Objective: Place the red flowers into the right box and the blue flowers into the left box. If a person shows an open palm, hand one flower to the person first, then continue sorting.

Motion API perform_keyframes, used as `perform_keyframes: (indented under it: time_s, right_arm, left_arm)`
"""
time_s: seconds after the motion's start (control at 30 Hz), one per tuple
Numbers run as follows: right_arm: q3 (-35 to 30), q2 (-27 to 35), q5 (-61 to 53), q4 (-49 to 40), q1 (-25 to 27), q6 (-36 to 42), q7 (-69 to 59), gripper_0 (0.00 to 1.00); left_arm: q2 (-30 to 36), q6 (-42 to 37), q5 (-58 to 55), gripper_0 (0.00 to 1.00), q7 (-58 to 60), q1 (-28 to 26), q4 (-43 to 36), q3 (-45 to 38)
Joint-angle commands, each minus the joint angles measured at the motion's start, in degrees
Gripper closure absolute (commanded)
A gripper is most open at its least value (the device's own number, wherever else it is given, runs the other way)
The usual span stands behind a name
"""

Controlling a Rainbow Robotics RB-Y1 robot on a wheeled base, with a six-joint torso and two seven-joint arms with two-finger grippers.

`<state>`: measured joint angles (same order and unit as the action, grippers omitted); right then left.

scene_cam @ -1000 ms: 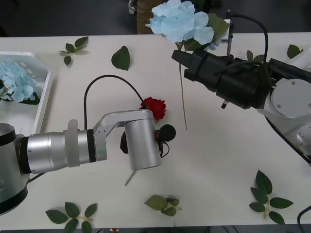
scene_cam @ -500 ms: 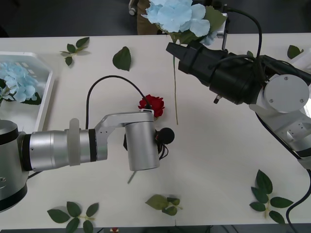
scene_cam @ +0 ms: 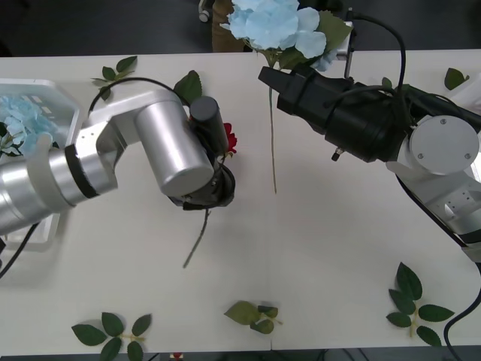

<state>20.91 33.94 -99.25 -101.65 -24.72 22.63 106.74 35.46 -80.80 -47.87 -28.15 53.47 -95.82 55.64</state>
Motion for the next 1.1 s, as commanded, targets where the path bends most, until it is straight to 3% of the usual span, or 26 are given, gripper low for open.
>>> perform_keyframes:
  time_s: [0.03,0.23,0.4,0.5,0.7,0.77,0.8,0.83,0.87,0.93,0.97,1.03,1.1]
  right_arm:
    - [-1.84,4.47,0.2,1.19,2.93,-0.13,0.84,1.0]
    - [-1.58,8.78,11.09,4.88,7.06,6.81,1.28,1.0]
    - [-0.7,6.76,24.1,11.3,7.32,10.33,1.11,1.0]
    - [0.27,3.59,29.38,13.85,6.79,10.15,0.84,1.0]
    - [2.03,-2.3,36.93,18.77,4.16,6.73,0.31,1.0]
    - [2.03,-2.91,37.81,19.04,3.81,6.11,0.14,1.0]
    - [1.94,-2.74,37.02,18.95,3.81,5.94,0.23,0.92]
    - [1.85,-2.38,36.23,18.77,3.81,6.02,0.58,0.74]
    - [1.76,-1.86,35.09,18.68,3.81,6.02,0.75,0.47]
    - [1.59,-0.63,32.98,18.07,3.98,6.02,1.02,0.21]
    - [1.41,-0.19,31.92,17.98,3.98,6.02,1.11,0.17]
    - [-0.79,2.27,24.8,17.01,4.77,8.57,1.72,0.12]
    - [-3.69,3.94,18.92,16.13,5.48,12.7,4.18,0.12]
  left_arm:
    - [5.67,-9.02,-5.48,1.0,-6.56,-0.39,-9.73,-10.72]
    - [5.94,-16.49,-15.94,1.0,-15.79,-1.44,-14.83,-28.39]
    - [2.69,-16.05,-24.03,1.0,-30.29,-10.06,-19.67,-48.96]
    - [-0.57,-12.45,-27.19,1.0,-40.4,-14.54,-21.42,-55.55]
    - [-4.08,0.29,-30.53,1.0,-58.77,-19.37,-21.6,-56.78]
    - [-4.43,8.91,-29.83,1.0,-66.24,-20.69,-21.6,-53.97]
    - [-4.43,13.48,-29.12,1.0,-68.88,-21.13,-21.6,-51.77]
    - [-4.43,17.52,-28.51,1.0,-70.55,-21.57,-21.6,-49.92]
    - [-4.43,23.85,-26.93,1.0,-72.66,-22.1,-21.51,-47.02]
    - [-4.26,34.31,-24.29,1.0,-74.59,-22.8,-21.42,-41.4]
    - [-4.08,38.0,-23.32,1.0,-74.77,-22.98,-21.16,-39.29]
    - [-3.29,53.03,-19.46,1.0,-74.77,-22.89,-19.05,-30.68]
    - [-3.03,62.7,-17.35,1.0,-74.85,-22.36,-16.94,-24.96]
